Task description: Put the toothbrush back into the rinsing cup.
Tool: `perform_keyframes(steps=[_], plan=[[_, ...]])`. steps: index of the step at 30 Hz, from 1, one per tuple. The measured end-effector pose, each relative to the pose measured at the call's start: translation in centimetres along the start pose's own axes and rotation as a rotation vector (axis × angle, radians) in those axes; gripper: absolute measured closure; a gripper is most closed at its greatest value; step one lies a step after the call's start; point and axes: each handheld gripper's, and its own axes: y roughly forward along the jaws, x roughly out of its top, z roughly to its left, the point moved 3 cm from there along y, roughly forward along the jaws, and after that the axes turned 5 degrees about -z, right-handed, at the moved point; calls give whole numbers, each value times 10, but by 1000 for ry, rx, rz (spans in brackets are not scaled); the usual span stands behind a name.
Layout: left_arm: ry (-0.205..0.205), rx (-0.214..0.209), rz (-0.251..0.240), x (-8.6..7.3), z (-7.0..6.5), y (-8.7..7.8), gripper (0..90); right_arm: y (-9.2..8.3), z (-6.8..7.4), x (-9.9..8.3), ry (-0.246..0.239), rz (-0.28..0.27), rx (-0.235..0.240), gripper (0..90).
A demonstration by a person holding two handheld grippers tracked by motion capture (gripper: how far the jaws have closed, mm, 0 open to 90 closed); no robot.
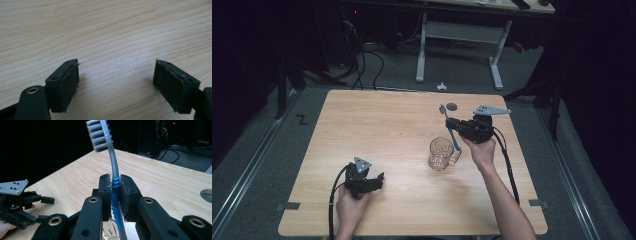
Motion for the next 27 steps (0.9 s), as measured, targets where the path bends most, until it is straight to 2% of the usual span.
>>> perform_keyframes(steps=[11, 27], plan=[[0, 0, 1, 0, 0, 0, 215, -7, -3, -4, 8, 8, -9, 801], [0, 0, 0, 0, 0, 0, 215, -19, -2, -7, -10, 25, -23, 800]])
